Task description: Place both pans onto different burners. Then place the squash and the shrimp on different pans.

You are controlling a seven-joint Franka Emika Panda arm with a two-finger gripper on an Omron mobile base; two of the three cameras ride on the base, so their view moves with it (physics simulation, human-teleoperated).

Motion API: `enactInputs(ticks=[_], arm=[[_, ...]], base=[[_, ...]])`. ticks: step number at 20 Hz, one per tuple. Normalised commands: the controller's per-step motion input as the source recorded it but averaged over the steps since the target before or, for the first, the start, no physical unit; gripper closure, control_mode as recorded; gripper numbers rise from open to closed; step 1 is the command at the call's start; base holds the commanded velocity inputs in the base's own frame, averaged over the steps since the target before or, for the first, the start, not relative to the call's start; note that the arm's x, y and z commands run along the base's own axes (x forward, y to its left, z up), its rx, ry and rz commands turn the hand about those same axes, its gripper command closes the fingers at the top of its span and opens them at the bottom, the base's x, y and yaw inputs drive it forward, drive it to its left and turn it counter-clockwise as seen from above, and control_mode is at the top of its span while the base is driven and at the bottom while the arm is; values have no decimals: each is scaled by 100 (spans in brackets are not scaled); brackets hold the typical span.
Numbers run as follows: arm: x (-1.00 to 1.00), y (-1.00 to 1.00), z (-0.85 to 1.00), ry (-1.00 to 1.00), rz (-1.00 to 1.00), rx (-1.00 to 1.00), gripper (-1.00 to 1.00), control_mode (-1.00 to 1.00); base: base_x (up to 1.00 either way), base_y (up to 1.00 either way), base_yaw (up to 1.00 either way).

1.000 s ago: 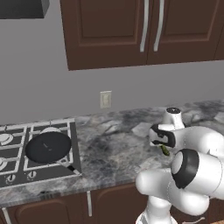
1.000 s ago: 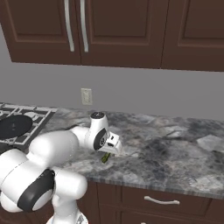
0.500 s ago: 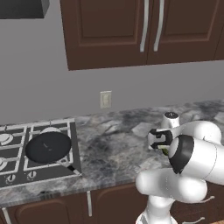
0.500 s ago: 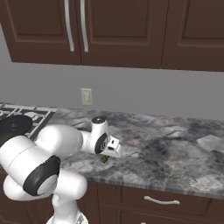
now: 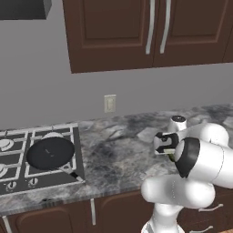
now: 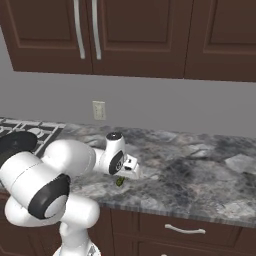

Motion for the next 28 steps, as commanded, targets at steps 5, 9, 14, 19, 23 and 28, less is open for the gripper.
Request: enactInputs(ticks=[5, 9, 14, 19, 23, 28], arm=[[-13, 0, 17, 0, 0, 0, 100, -100], [-26, 0, 47, 0, 0, 0, 100, -100], [-40, 0, 63, 0, 0, 0, 100, -100], [-51, 0, 46, 0, 0, 0, 100, -100], [-44, 0, 45, 0, 0, 0, 100, -100], [-55, 0, 36, -1, 0, 0, 100, -100]], base=[[0, 0, 0], [0, 0, 0], [0, 0, 0], [0, 0, 0], [0, 0, 0], [0, 0, 0]])
